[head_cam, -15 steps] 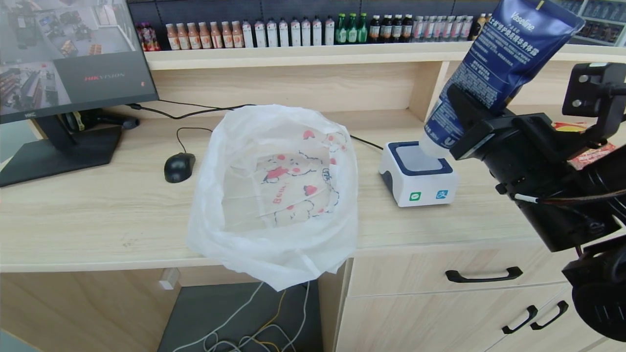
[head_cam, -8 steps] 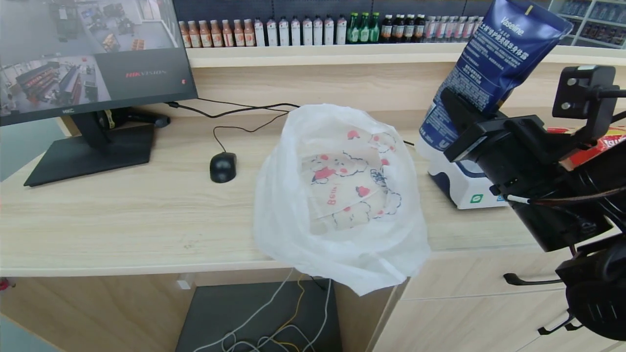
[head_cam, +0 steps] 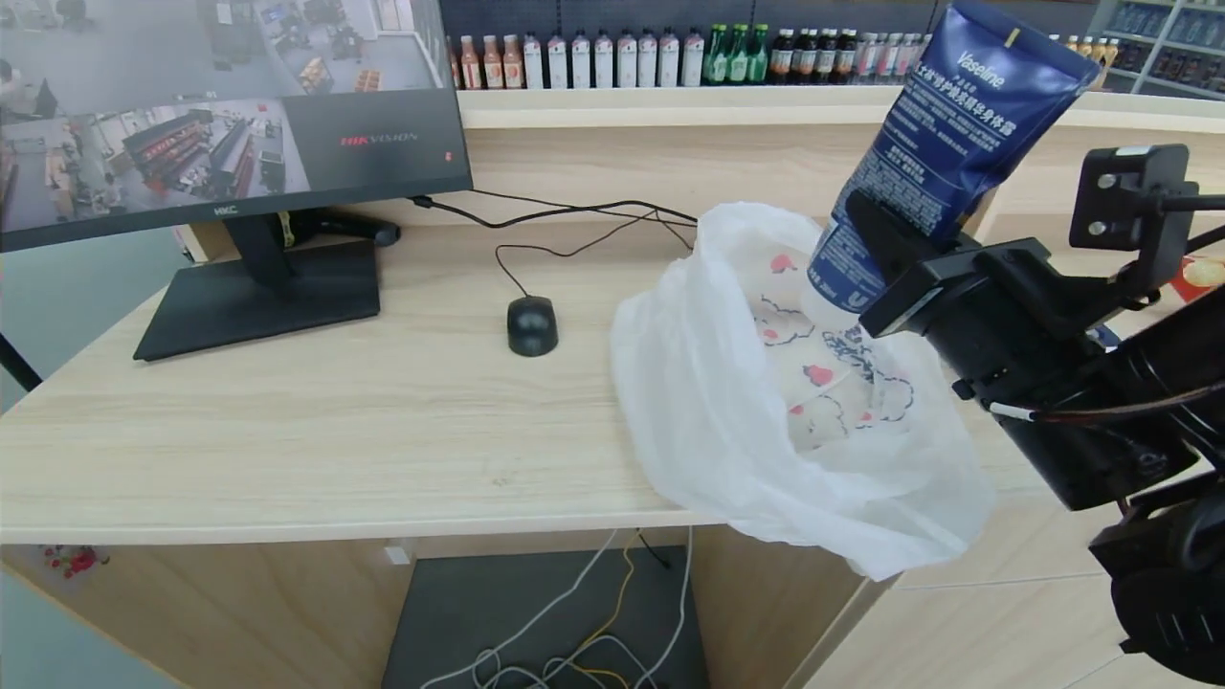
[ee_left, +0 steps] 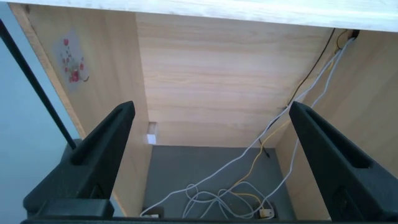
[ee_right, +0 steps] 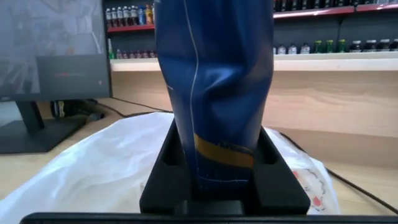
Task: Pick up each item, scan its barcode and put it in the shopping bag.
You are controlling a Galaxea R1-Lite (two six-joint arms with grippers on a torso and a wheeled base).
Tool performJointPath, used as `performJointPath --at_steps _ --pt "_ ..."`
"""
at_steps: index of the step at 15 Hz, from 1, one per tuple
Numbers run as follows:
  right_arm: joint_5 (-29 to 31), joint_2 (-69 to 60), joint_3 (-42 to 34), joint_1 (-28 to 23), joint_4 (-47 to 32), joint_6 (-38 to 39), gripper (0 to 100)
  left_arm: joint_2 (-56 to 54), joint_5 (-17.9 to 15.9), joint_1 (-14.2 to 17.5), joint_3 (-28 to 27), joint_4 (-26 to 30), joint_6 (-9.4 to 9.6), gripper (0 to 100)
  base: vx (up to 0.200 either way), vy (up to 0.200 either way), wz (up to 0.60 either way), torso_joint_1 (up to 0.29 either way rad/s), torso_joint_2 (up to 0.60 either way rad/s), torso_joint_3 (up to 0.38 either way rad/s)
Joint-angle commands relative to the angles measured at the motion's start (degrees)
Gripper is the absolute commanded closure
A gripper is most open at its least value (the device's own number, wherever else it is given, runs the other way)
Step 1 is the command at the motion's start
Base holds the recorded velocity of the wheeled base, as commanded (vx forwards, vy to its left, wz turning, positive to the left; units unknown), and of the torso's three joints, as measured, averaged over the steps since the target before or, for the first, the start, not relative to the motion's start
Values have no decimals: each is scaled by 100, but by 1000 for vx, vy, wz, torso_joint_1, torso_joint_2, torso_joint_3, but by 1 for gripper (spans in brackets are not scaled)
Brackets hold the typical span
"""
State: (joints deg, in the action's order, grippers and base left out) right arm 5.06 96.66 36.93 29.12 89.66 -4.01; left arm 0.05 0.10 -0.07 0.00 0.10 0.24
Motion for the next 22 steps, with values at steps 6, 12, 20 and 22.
performJointPath --at_steps 6,12,20,22 --pt "13 -253 -485 322 34 717 100 -5 -1 -1 0 -10 -7 0 0 0 0 0 0 0" --pt "-1262 -341 -203 -38 -80 3038 100 -5 -1 -1 0 -1 -16 0 0 0 0 0 0 0" --pt "-3160 -306 904 -988 -2190 5675 100 -5 -1 -1 0 -10 -7 0 0 0 0 0 0 0" --pt "-3565 -244 904 -988 -2392 5780 100 -5 -1 -1 0 -10 -16 0 0 0 0 0 0 0"
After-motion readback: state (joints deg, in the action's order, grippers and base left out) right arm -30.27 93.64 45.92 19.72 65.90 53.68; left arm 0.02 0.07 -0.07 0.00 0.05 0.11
